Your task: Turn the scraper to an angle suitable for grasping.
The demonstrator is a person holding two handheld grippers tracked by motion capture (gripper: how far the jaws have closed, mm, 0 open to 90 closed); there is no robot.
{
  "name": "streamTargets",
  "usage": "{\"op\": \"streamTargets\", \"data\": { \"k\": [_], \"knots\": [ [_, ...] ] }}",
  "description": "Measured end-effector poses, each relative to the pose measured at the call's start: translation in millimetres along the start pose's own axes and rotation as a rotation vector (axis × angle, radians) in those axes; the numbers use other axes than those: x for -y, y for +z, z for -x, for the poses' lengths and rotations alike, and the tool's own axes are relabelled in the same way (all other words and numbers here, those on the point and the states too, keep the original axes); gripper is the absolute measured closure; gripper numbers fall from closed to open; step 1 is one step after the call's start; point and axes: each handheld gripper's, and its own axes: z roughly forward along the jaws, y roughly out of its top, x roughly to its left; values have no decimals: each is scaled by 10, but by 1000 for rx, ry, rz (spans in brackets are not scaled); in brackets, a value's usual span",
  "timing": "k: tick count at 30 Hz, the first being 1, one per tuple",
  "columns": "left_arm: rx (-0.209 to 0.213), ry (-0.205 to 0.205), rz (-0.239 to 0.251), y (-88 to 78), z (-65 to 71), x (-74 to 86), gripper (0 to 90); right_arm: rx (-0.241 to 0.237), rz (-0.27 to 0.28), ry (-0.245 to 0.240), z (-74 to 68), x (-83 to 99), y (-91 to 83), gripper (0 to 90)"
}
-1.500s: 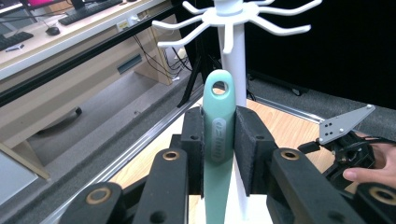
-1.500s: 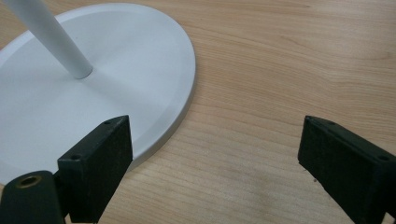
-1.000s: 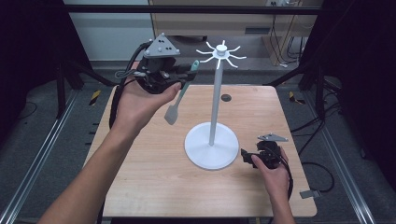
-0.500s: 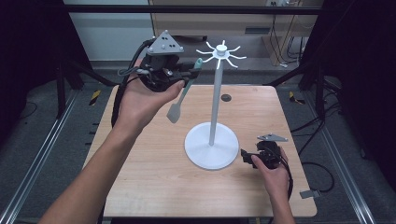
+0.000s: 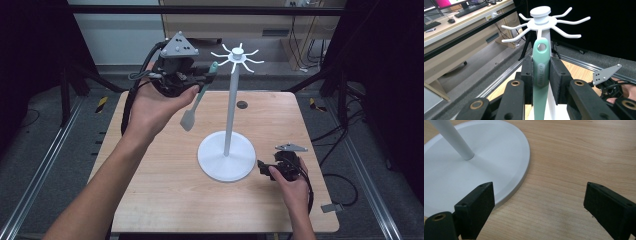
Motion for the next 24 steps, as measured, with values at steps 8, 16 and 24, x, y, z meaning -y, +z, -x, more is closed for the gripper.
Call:
{"op": "streamTargets", "data": {
  "k": [8, 16, 24],
  "knots": [
    [-3, 1, 5, -24, -2, 5, 746, 0, -1, -4, 2, 2, 2, 102],
    [-11, -7, 7, -39, -29, 30, 746, 0, -2, -6, -3, 3, 7, 102],
    [-8, -12, -11, 23, -54, 35, 745, 0, -1, -7, -4, 3, 8, 102]
  ]
}}
